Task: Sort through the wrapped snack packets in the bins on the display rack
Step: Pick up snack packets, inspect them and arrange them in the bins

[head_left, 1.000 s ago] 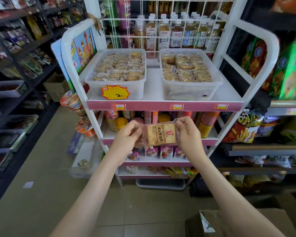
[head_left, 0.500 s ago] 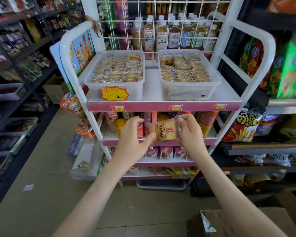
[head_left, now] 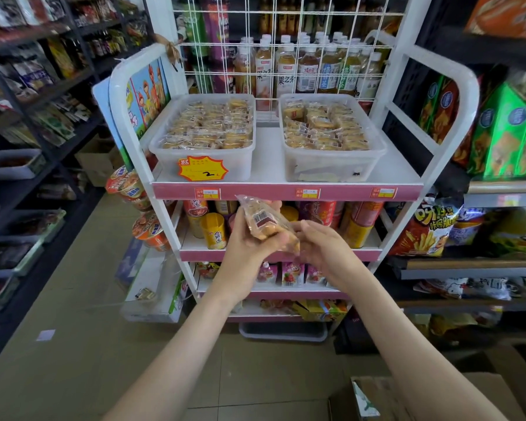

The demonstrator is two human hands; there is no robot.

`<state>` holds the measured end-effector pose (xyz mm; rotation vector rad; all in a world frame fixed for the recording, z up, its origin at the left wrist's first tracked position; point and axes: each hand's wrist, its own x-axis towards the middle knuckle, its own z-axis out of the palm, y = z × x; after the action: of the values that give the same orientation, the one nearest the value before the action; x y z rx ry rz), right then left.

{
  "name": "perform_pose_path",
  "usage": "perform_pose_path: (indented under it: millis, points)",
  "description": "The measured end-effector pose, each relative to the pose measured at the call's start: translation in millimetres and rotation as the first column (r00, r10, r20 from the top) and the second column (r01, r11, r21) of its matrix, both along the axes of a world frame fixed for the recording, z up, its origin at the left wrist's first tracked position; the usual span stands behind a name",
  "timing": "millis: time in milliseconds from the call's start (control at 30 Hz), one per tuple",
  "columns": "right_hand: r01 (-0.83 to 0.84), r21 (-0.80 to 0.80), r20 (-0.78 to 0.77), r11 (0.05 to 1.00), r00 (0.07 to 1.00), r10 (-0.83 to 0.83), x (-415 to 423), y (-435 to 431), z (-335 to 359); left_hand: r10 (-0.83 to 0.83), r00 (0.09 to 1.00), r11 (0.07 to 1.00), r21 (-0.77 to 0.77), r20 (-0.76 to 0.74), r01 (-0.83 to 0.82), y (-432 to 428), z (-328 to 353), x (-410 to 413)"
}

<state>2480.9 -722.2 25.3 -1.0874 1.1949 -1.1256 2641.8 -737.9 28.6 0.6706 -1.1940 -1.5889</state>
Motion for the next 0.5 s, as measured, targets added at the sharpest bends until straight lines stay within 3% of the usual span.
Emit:
perform_pose_path:
  millis: [67, 167, 333, 500]
  points:
    - [-0.023, 0.007, 0.158, 1.000, 0.987, 0.021, 2, 3, -1, -0.039, 0.998, 0.999, 0.015, -0.041, 0.040, 1, -2, -4]
    - [0.028, -0.008, 0.222, 1.000, 0.975, -0.025, 2, 4, -2, -0.054, 0.999, 0.994, 0.091, 0.007, 0.053, 2, -6, -3]
    - [0.217, 0.008, 0.086, 0.976, 0.972, -0.217, -3, 4, 2, -0.130, 0.972, 0.987, 0.120, 0.197, 0.108, -5, -8, 9]
    - [0.346, -0.051, -0.063, 0.937, 0.935, -0.349, -13, 5, 4, -0.100, 0.978, 0.965, 0.256, 0.185, 0.050, -6, -5, 24]
